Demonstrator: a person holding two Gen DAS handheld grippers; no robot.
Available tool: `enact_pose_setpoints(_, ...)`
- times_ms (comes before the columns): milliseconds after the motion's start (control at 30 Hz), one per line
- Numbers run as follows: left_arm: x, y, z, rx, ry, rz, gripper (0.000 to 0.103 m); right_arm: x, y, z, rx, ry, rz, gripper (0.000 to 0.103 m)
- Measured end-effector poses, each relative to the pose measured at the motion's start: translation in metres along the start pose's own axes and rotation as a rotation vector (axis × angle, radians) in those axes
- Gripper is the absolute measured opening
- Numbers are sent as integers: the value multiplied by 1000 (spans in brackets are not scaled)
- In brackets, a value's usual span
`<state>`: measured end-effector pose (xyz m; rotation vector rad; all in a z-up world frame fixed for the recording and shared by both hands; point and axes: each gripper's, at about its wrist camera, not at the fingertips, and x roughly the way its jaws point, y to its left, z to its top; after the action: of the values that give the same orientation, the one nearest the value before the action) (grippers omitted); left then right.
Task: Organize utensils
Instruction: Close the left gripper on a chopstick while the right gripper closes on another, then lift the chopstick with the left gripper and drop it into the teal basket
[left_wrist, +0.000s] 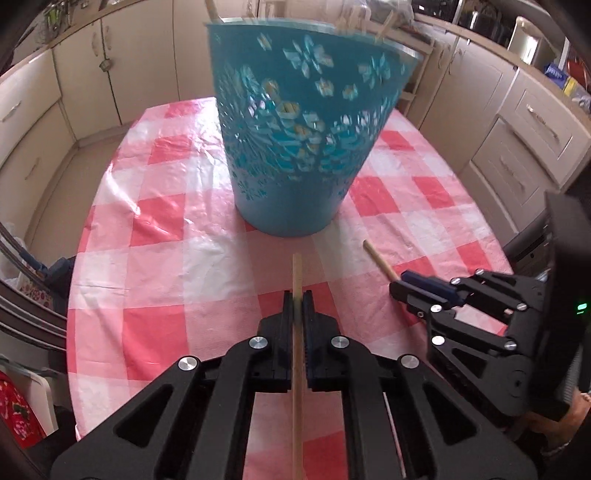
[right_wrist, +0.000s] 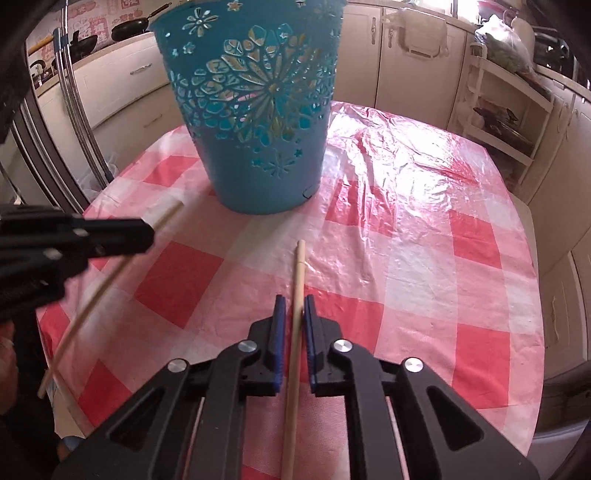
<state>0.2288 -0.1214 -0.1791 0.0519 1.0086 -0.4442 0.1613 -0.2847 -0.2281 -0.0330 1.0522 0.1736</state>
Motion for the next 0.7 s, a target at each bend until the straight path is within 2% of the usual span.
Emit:
enact_pose_setpoints(167,-76,24,24,-65,-164,-126,5,-1,0,-1,2,-2,-2,8)
enact_pose_setpoints(333,-140,29,75,-111,-370,-206,5,0,2,-1,8,-4,-2,8)
enact_pose_setpoints(533,-150,5,138,-125,-540,-165,5,0,0,-1,24,-4,8,8)
enact_pose_setpoints(700,-137,-10,180,-148,-638,-78,5,0,-3,0,37,-2,21,9)
